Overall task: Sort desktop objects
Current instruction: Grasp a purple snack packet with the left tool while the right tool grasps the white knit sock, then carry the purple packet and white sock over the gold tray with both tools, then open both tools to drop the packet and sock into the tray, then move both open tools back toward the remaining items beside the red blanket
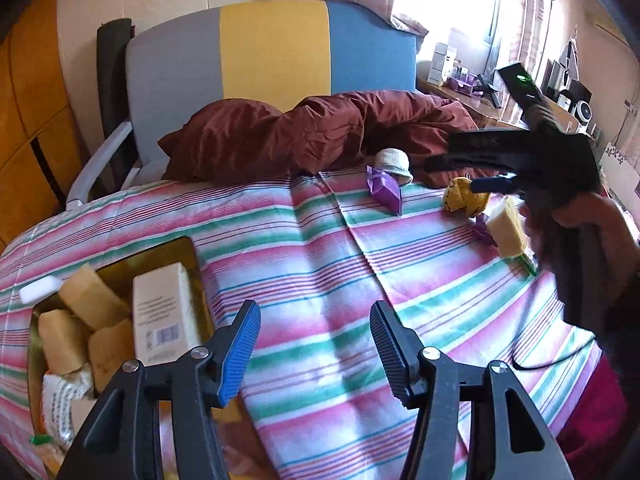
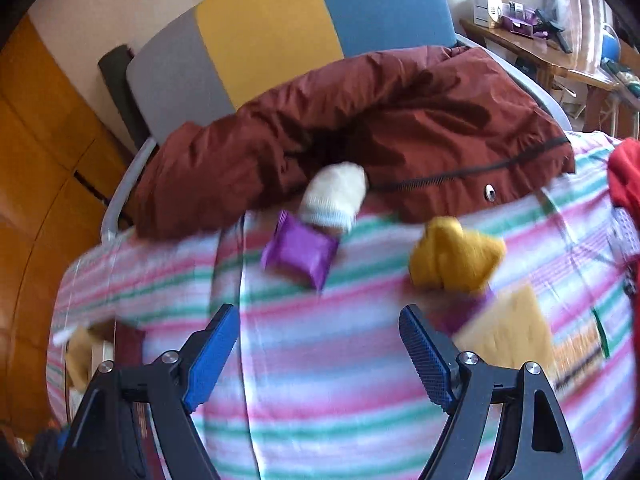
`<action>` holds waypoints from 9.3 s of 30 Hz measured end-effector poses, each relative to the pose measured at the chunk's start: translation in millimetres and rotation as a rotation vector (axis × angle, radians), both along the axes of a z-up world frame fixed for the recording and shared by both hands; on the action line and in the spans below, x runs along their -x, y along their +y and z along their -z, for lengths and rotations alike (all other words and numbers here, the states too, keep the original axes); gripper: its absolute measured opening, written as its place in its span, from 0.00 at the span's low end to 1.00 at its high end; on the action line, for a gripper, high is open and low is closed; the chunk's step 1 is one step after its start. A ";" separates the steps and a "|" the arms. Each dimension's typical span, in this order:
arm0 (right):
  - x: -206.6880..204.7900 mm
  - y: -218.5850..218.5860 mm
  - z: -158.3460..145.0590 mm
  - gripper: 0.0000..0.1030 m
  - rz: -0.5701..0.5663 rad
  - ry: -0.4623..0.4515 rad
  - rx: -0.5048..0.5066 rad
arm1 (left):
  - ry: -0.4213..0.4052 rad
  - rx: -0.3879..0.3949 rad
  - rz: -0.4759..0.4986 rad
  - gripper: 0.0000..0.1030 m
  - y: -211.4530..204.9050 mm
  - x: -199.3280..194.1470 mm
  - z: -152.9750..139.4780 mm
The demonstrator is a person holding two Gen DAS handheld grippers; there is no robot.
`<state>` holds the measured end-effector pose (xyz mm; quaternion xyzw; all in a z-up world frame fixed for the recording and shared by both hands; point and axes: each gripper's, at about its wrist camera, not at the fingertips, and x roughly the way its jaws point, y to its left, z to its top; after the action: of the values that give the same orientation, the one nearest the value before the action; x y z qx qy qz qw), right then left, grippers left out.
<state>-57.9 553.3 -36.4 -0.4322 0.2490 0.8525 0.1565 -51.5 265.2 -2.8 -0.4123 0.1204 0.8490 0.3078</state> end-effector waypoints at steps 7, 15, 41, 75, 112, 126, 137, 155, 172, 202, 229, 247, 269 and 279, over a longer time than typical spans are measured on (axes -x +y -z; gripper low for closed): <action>60.0 30.7 15.9 0.80 0.036 -0.015 -0.014 | -0.043 -0.003 -0.001 0.56 18.5 23.6 11.1; 111.6 56.3 58.0 0.80 0.065 -0.099 0.036 | -0.101 -0.007 -0.021 0.56 29.2 47.9 22.3; 21.2 -5.8 62.0 0.51 -0.267 -0.144 0.170 | -0.219 -0.028 0.214 0.65 111.4 21.3 44.5; 19.3 8.8 45.7 0.52 -0.312 -0.137 -0.041 | -0.163 0.049 0.192 0.40 138.6 12.7 89.4; 13.4 -75.3 59.7 0.52 -0.492 -0.193 -0.152 | 0.066 -0.022 -0.029 0.41 7.0 -15.6 9.8; -6.2 -113.5 58.3 0.52 -0.512 -0.211 -0.155 | 0.093 -0.062 -0.088 0.41 -40.9 -30.3 -7.1; -23.6 -148.4 55.0 0.52 -0.516 -0.206 -0.130 | 0.049 -0.130 -0.144 0.41 -88.5 -34.4 -7.5; -74.5 -252.1 -11.4 0.52 -0.653 0.055 -0.072 | -0.009 -0.224 -0.378 0.41 -225.0 -21.3 -4.6; -76.9 -330.5 8.2 0.53 -0.789 0.034 -0.077 | -0.092 -0.247 -0.283 0.38 -215.3 -38.6 22.5; -108.4 -325.0 -16.1 1.00 -0.632 0.195 -0.312 | 0.126 -0.055 -0.428 0.57 -213.8 -57.8 11.9; -118.9 -277.7 -35.4 1.00 -0.566 0.199 -0.382 | 0.185 -0.135 -0.400 1.00 -209.4 -66.9 1.0; -123.1 -182.5 -41.3 1.00 -0.424 0.024 -0.534 | 0.156 -0.090 -0.367 1.00 -188.8 -62.2 -1.5; -143.5 -21.5 -34.7 1.00 -0.046 -0.079 -0.375 | 0.133 -0.086 -0.129 1.00 -104.3 -55.8 -14.6; -181.6 74.5 -27.5 1.00 0.243 -0.076 -0.208 | 0.064 -0.087 -0.019 1.00 -52.4 -49.3 -11.6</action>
<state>123.8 627.8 -9.0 -0.4124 0.2038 0.8313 0.3119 -2.2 212.8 8.8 -0.3721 0.0892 0.8691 0.3136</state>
